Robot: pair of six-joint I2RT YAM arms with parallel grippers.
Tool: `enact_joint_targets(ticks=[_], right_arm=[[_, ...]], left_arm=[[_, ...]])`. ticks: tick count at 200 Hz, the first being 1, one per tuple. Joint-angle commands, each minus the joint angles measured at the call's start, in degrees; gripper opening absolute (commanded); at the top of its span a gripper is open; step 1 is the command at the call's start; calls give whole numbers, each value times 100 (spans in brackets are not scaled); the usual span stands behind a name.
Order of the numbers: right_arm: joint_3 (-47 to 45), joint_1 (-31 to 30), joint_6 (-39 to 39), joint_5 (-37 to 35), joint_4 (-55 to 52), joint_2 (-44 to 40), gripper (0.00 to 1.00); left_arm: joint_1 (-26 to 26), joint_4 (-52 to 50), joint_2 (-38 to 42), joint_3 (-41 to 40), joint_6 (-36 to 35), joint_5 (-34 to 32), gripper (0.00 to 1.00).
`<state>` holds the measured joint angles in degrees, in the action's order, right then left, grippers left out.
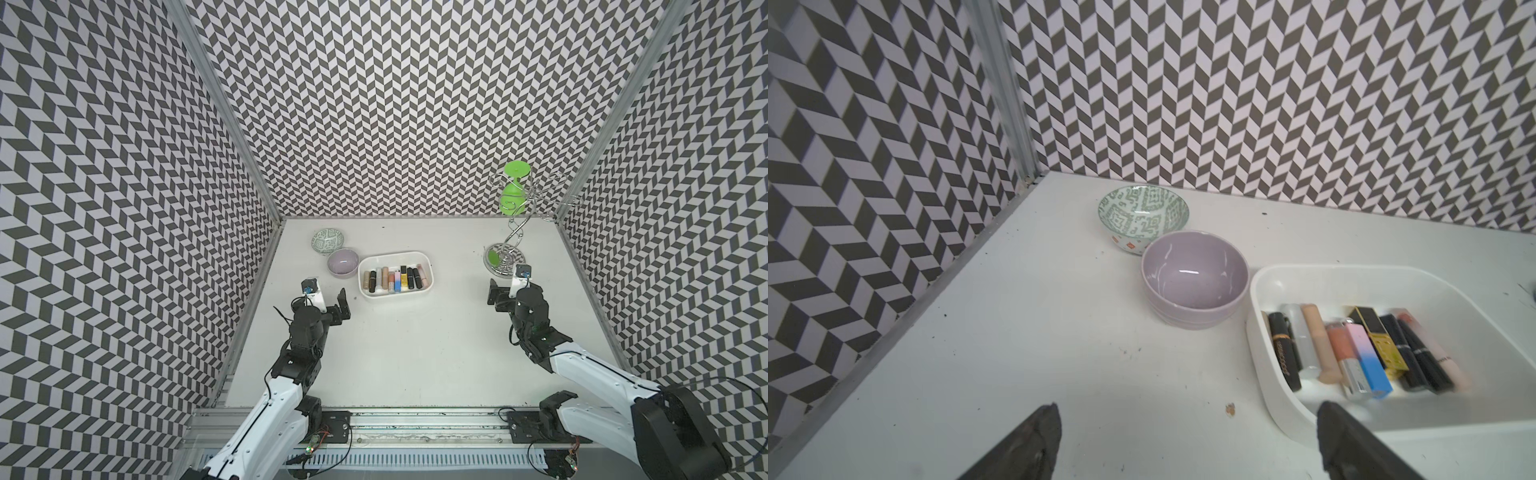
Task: Put the lipstick into the storage box
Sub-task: Reset both arms
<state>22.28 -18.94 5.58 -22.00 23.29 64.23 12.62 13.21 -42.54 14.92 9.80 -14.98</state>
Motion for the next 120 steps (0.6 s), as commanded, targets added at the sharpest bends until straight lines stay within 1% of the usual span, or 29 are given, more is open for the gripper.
enact_joint_targets(ticks=[1, 14, 41, 67, 89, 120], right_arm=[[141, 472, -9, 279, 691, 254, 95], [189, 729, -64, 372, 833, 404, 95], [132, 1172, -244, 625, 1462, 868, 95], [171, 1304, -252, 693, 1944, 1392, 95], [141, 1315, -226, 861, 2320, 1755, 94], [558, 1312, -188, 811, 1767, 2110, 94]], left_arm=[[-125, 1646, -358, -281, -221, -317, 99], [-163, 2023, -659, -402, -282, -583, 99], [-335, 2653, -1241, -503, -220, -719, 99], [-555, 2993, -1699, -463, -239, -667, 99], [-782, 3462, -1918, -581, -263, -690, 99], [-1070, 3757, -2123, -710, -24, -863, 99]])
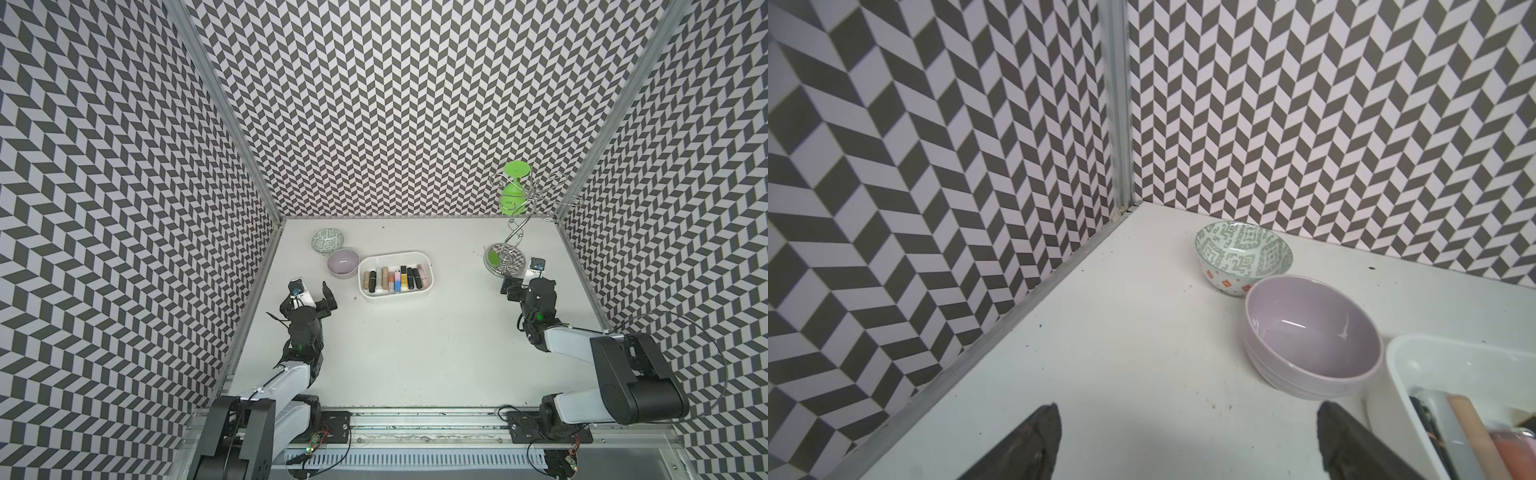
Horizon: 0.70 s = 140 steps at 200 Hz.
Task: Put the lipstick into the storage box
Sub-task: Reset both arms
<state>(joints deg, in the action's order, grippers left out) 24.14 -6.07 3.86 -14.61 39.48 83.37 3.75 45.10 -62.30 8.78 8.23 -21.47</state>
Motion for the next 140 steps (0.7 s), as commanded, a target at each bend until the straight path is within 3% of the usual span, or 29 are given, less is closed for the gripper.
enact_joint_targets(ticks=[1, 28, 59, 140], right_arm=[[381, 21, -21, 72, 139, 205, 94], [487, 20, -140, 347, 268, 367, 93], [666, 28, -214, 367, 152, 526, 93], [698, 30, -464, 380, 335, 629, 94]], left_arm=[[-191, 569, -153, -87, 134, -211, 99], [-185, 872, -704, 150, 160, -189, 99], [-90, 1285, -1471, 564, -209, 305, 99], [-7, 2019, -2137, 641, -678, 804, 99]])
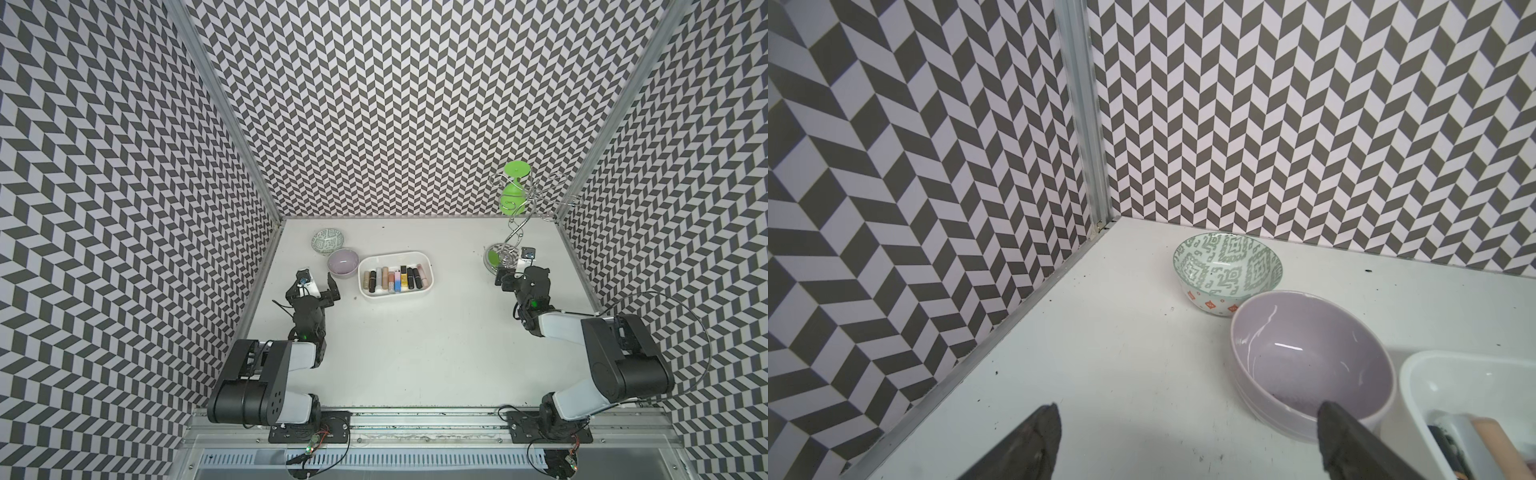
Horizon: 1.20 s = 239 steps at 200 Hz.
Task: Put the lipstick into the storage box
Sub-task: Reset both arms
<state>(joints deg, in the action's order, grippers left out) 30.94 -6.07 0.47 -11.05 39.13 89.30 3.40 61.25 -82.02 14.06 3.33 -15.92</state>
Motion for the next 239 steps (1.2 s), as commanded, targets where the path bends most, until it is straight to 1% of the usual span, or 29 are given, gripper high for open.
enact_joint_targets(ticks=[1, 32, 59, 95, 142, 160, 178, 205, 225, 239], right_arm=[[9, 28, -130, 24, 377, 36, 94], [-170, 29, -191, 10, 686, -49, 94], [-531, 25, -249, 0, 1313, -123, 94], [-848, 18, -240, -48, 1800, -210, 94], [-1216, 19, -258, -17, 2341, -350, 94], [-1321, 23, -276, 32, 2509, -369, 95], [-1430, 18, -314, 88, 2676, -397, 95], [-1666, 18, -372, 259, 3030, -435, 94], [-1658, 44, -365, 349, 3090, -330, 94], [-1587, 75, -316, 347, 3087, -202, 94]], left_arm=[[29, 409, -170, 113, -190, 257, 99], [21, 529, -422, 182, -247, 379, 99], [-15, 595, -475, 164, -210, 444, 99], [-28, 823, -562, 72, -243, 514, 99], [-27, 1264, -561, -179, -324, 695, 99], [-17, 1628, -517, -403, -412, 913, 99], [-37, 1908, -506, -553, -422, 941, 99], [-113, 1750, -568, -412, -331, 933, 99], [-251, 1027, -664, 27, -112, 837, 99], [-238, 1160, -714, 3, -149, 819, 99]])
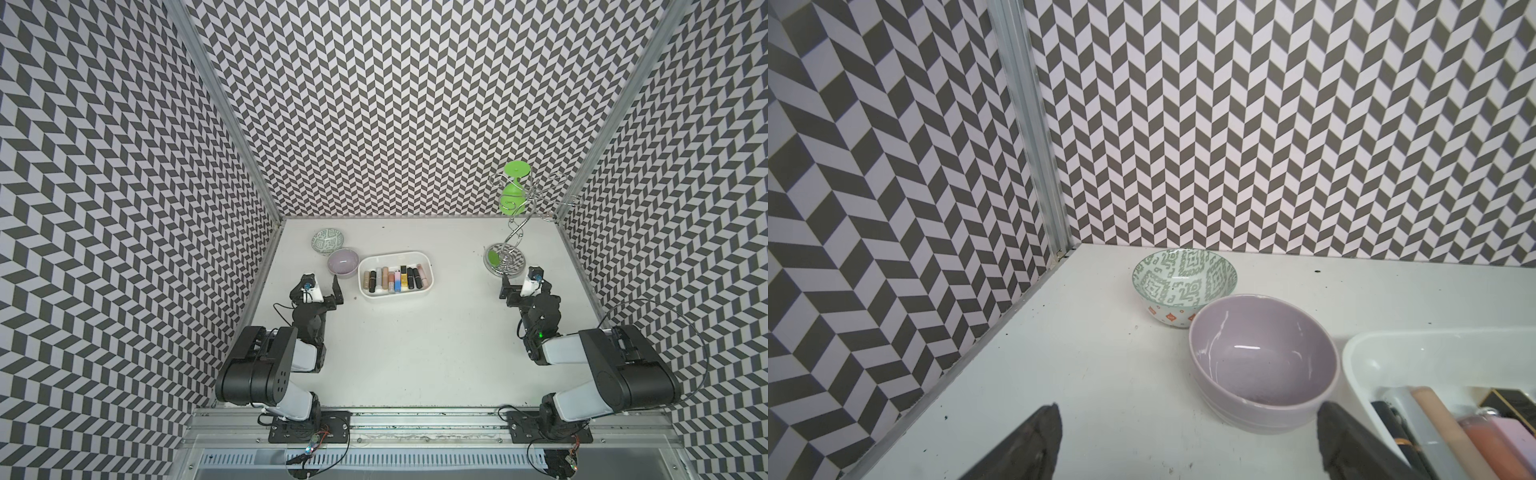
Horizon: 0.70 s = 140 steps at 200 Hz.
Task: Put the lipstick into the storage box
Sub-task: Reset both arms
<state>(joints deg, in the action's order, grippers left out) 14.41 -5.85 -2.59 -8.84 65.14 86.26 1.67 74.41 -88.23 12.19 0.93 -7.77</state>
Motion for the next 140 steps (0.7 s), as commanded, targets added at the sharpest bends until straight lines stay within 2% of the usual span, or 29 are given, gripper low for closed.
enact_joint_targets(ticks=[1, 48, 140], right_arm=[[72, 55, -8, 132, 484, 102, 94], [196, 261, 116, 475, 317, 196, 100], [181, 308, 127, 559, 292, 148, 100]], left_arm=[[-72, -160, -87, 194, 92, 4, 99], [-63, -201, -81, 198, 95, 4, 99], [-35, -228, -51, 193, 86, -25, 99]])
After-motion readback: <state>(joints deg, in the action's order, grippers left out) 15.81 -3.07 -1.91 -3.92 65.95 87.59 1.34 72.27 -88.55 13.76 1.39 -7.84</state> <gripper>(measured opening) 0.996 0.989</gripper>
